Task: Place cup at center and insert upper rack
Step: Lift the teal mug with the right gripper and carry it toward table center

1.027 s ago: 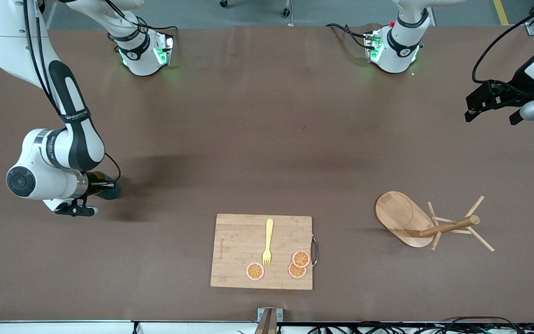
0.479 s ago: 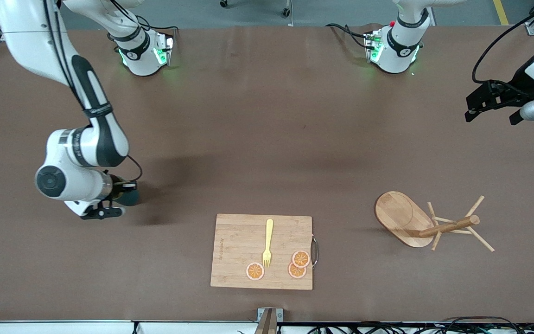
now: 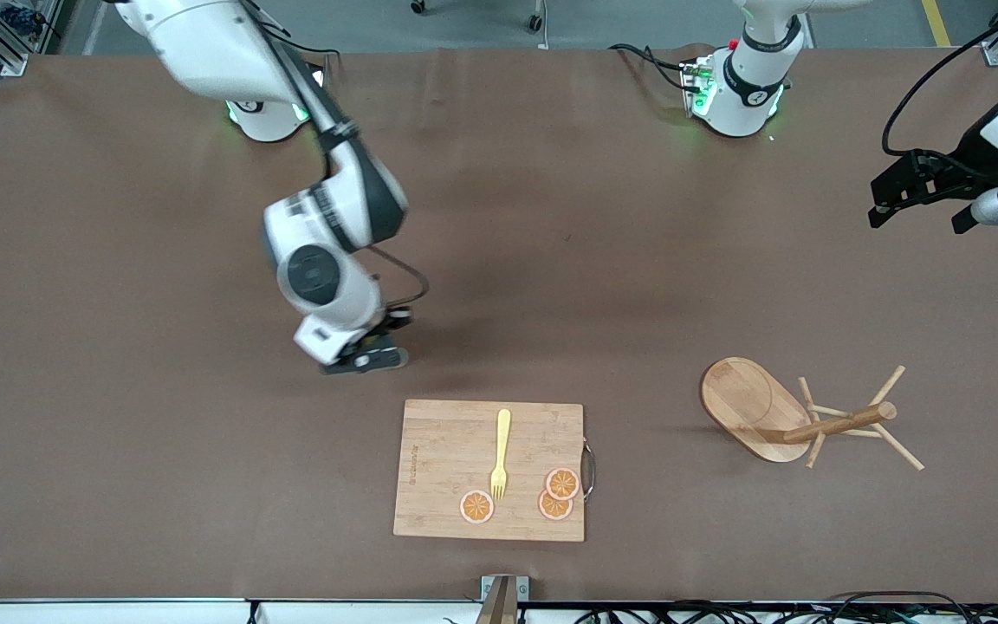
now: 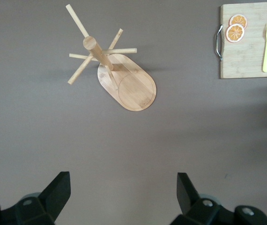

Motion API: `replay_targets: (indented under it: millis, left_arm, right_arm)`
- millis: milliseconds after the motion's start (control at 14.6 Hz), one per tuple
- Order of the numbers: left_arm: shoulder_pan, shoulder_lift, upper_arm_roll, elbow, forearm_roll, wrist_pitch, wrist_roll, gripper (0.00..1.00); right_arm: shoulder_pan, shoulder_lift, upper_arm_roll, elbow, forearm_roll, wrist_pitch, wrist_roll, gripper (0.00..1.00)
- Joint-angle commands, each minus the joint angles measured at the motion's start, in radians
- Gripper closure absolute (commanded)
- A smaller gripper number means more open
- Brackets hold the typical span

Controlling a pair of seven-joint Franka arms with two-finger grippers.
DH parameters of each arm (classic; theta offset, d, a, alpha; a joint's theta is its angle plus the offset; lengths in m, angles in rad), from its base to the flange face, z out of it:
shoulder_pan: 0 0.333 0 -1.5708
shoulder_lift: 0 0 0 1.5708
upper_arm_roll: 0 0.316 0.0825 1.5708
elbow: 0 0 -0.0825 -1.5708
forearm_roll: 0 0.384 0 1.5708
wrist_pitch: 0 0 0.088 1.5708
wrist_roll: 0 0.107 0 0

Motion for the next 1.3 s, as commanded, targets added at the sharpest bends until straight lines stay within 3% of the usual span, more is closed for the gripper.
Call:
replay_targets:
  millis: [0,411,753,1232]
  left_arm:
    - [0.002,0.003,-0.006,0.014,0.009,0.014,-0.010,0.00]
    - [0.002,0.003,-0.006,0.016,0.007,0.024,-0.010,0.00]
    - [0.011,0.009,-0.005,0.016,-0.005,0.034,-0.009,0.00]
    - [-0.019,0.017,-0.020,0.016,-0.007,0.074,-0.018,0.00]
  right_arm:
    - [0.111,0.095,-0.019,0.158,0.010,-0.077,0.089,1.00]
    - [0.230,0.118,-0.006,0.222,0.054,-0.079,0.219,1.00]
    - [0.303,0.207,-0.006,0.328,0.086,-0.071,0.395,1.00]
    - [0.314,0.266,0.015,0.384,0.095,-0.045,0.562,1.00]
